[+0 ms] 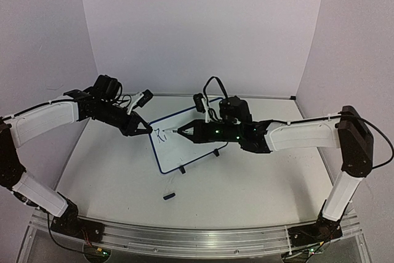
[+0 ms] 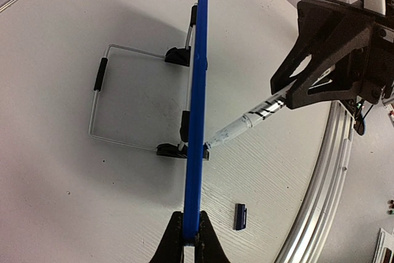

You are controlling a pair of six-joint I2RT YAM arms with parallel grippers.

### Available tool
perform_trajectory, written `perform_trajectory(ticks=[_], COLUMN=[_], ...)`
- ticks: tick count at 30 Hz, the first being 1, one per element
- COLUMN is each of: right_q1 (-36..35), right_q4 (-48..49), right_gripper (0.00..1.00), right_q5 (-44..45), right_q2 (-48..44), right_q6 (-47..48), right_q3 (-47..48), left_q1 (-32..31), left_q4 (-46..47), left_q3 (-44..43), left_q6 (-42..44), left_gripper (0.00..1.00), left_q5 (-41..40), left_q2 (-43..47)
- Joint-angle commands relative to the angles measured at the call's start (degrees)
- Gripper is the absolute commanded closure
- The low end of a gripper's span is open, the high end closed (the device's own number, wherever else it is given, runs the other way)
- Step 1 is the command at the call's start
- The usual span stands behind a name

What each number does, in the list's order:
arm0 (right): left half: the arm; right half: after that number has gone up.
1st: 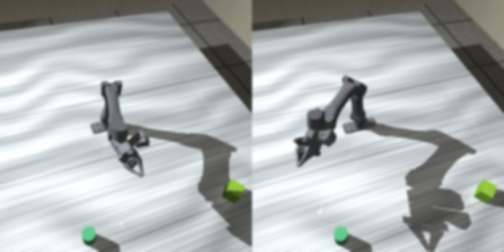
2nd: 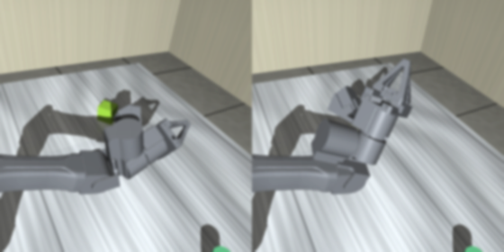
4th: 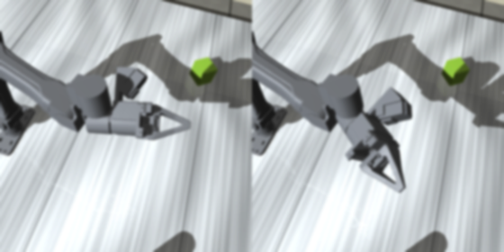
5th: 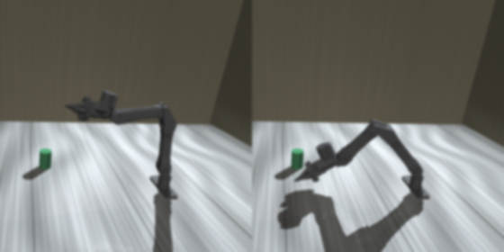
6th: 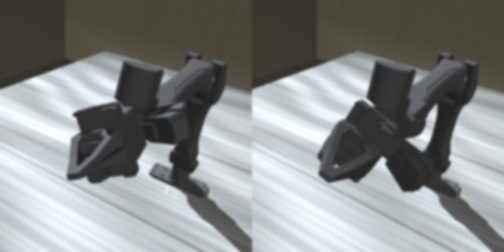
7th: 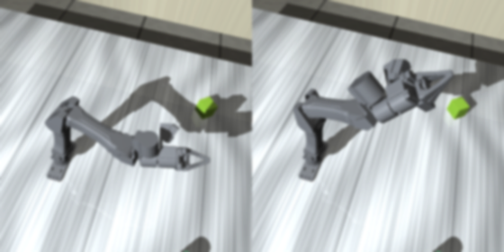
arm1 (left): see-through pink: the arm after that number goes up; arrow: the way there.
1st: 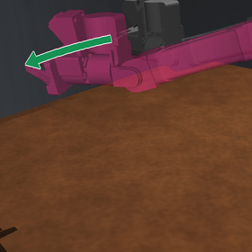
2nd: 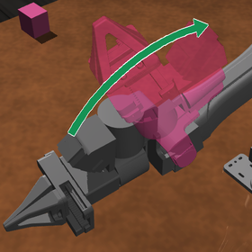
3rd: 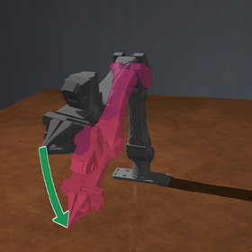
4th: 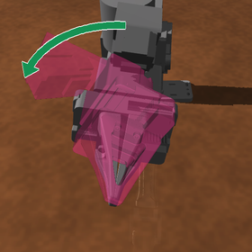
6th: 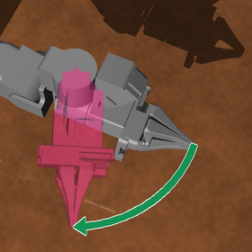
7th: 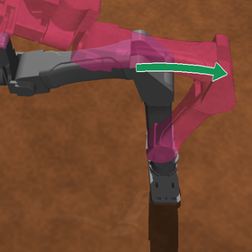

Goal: Write a sentence on the whiteboard
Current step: Write with the whiteboard marker on the whiteboard.

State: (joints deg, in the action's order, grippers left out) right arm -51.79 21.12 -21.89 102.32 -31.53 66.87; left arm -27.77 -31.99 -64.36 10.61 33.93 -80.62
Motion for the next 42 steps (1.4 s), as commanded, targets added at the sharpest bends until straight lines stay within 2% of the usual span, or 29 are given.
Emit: perform_trajectory(ticks=[1, 11, 42], right_q1=[0.04, 0.35, 2.97], right_q4=[1.54, 2.69, 5.77], right_gripper=[1.00, 1.00, 1.00], right_q5=[-0.09, -0.17, -3.04], right_q2=[-1.64, -6.62, -0.36], right_q6=[0.52, -0.09, -2.27], right_q3=[0.51, -4.94, -1.67], left_q1=[-0.36, -0.36, -0.36], left_q4=[-0.89, -0.95, -1.02], left_q3=[-0.34, -0.37, -0.41], left_q6=[0.29, 0.31, 0.29], left_gripper=[1.00, 1.00, 1.00], left_q5=[0.63, 0.82, 0.71], left_q2=[0.88, 0.99, 0.64])
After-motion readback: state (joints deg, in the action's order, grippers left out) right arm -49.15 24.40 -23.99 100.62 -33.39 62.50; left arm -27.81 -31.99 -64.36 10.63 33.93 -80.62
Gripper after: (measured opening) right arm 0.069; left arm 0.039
